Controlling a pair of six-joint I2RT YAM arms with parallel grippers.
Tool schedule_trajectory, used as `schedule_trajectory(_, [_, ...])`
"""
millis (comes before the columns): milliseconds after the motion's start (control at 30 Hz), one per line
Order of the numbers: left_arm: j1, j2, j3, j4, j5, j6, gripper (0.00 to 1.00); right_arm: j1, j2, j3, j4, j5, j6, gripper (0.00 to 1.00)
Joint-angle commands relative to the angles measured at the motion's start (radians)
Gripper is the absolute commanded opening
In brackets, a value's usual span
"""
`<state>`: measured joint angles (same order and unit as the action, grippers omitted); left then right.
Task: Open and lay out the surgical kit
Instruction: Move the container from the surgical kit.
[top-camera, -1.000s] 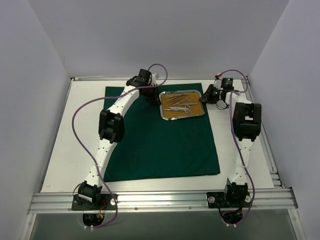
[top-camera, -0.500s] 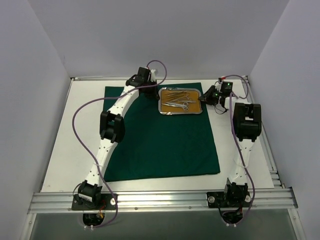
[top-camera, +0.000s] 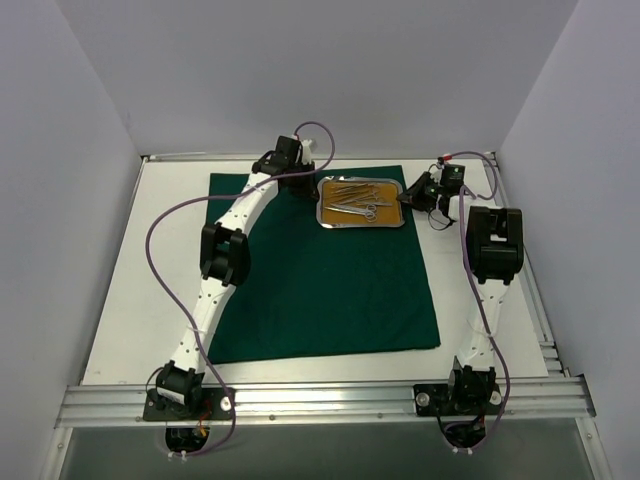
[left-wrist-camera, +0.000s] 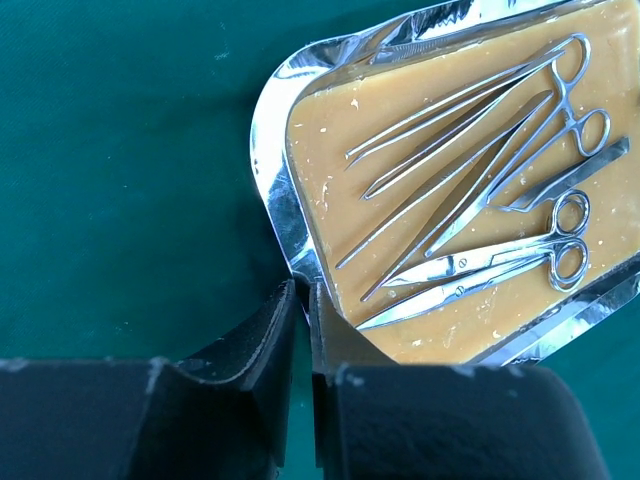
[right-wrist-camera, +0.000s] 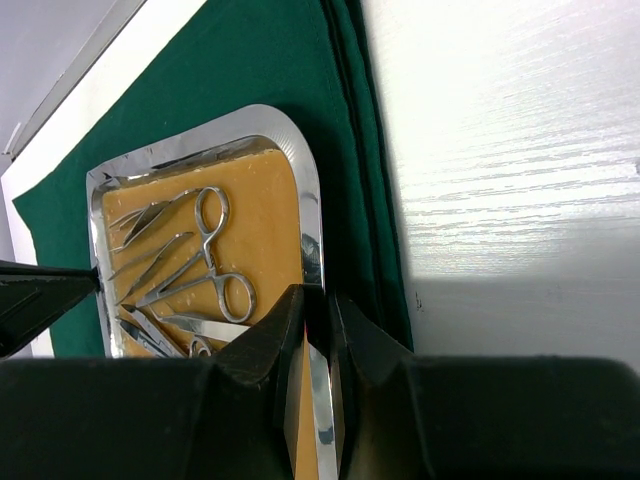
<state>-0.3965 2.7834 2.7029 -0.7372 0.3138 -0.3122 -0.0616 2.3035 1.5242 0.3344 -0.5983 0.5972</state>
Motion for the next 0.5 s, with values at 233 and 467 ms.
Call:
schedule_trajectory(233, [-0.008, -0.033, -0.006, 0.006, 0.018, 0.031, 0.54, 0.011, -0.072, 0.062, -0.043, 0.072, -0.034, 0.28])
schedule_trajectory(467, [0.004, -0.082, -0.022, -0.01, -0.012, 0.045, 0.57, 0.011, -0.102, 0.093, -0.121, 0.118, -0.1, 0.39])
